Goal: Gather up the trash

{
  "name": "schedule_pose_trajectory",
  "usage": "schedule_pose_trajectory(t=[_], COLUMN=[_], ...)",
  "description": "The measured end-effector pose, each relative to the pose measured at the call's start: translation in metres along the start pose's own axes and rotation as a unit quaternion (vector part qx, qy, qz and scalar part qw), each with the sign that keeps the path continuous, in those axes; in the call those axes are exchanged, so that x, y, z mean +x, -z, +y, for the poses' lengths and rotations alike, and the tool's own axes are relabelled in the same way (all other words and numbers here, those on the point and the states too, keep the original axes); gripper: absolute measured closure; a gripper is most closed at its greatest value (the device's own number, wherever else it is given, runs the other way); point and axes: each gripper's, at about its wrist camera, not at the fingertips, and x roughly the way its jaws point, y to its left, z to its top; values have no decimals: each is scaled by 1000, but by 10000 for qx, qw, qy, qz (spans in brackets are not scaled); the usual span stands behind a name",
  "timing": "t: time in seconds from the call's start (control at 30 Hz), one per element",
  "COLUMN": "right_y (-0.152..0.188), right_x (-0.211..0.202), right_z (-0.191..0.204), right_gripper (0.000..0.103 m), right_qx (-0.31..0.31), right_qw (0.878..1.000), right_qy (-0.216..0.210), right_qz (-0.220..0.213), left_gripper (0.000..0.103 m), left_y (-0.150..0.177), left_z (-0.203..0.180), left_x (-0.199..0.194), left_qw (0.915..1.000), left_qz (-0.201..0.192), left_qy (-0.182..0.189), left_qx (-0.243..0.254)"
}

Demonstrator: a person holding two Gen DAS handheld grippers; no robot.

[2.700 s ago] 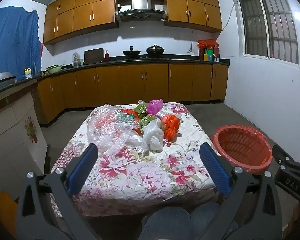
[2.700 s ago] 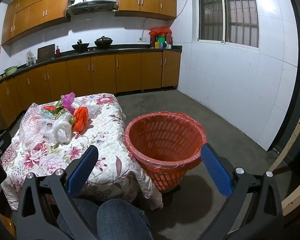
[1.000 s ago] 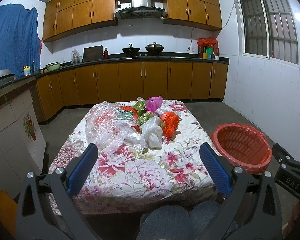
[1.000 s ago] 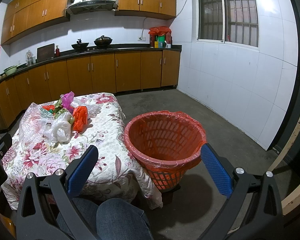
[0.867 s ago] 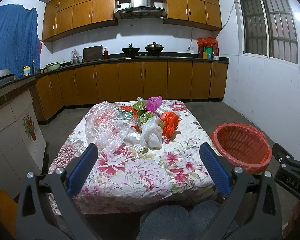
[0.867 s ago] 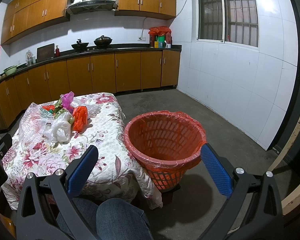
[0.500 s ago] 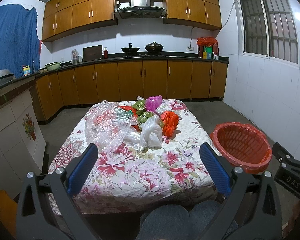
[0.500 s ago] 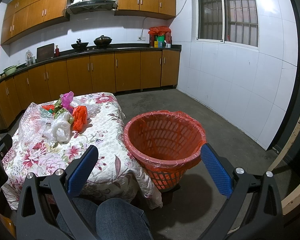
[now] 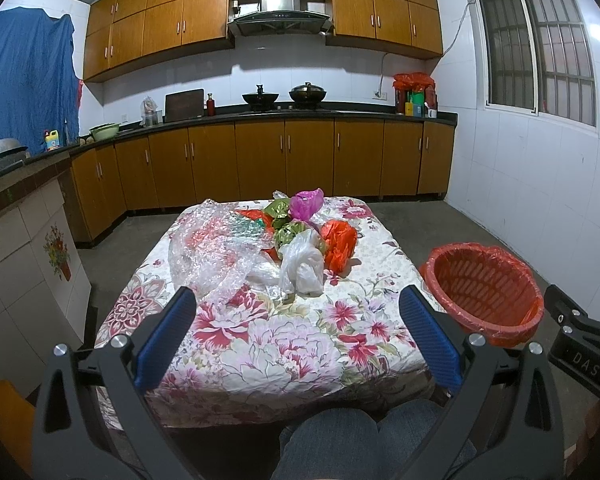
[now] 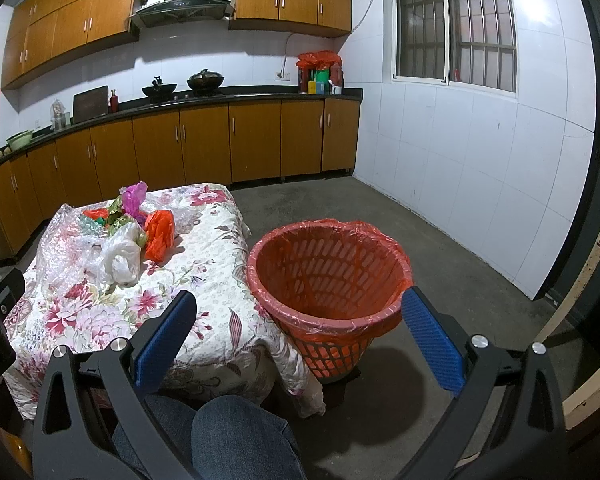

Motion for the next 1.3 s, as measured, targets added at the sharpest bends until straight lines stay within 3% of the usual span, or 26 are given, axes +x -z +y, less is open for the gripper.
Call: schedule_pose_trajectory(t=[0.47,0.7,1.17,1.3], right_y=[0,-1,-24,-37], right_x=[2,15,93,127], right_z=[0,8,56,85], right_gripper=[2,2,2,15], right_qx=[-18,-119,-34,-199], right_qw=[10000,9998,9930,9896], right_qy=[4,-145,-947,-1165], right_qz=[41,106,704,816], left_gripper=[4,4,4,4], left_y=[6,13,14,7], left_z=[0,14,118,140], left_x=[5,20,101,136], left_qw=[10000,9995,9864,9831], left_qz=[62,222,906,980], left_qy=[-7,-211,-984,-1068], left_qx=[-18,-122,-958,-1118])
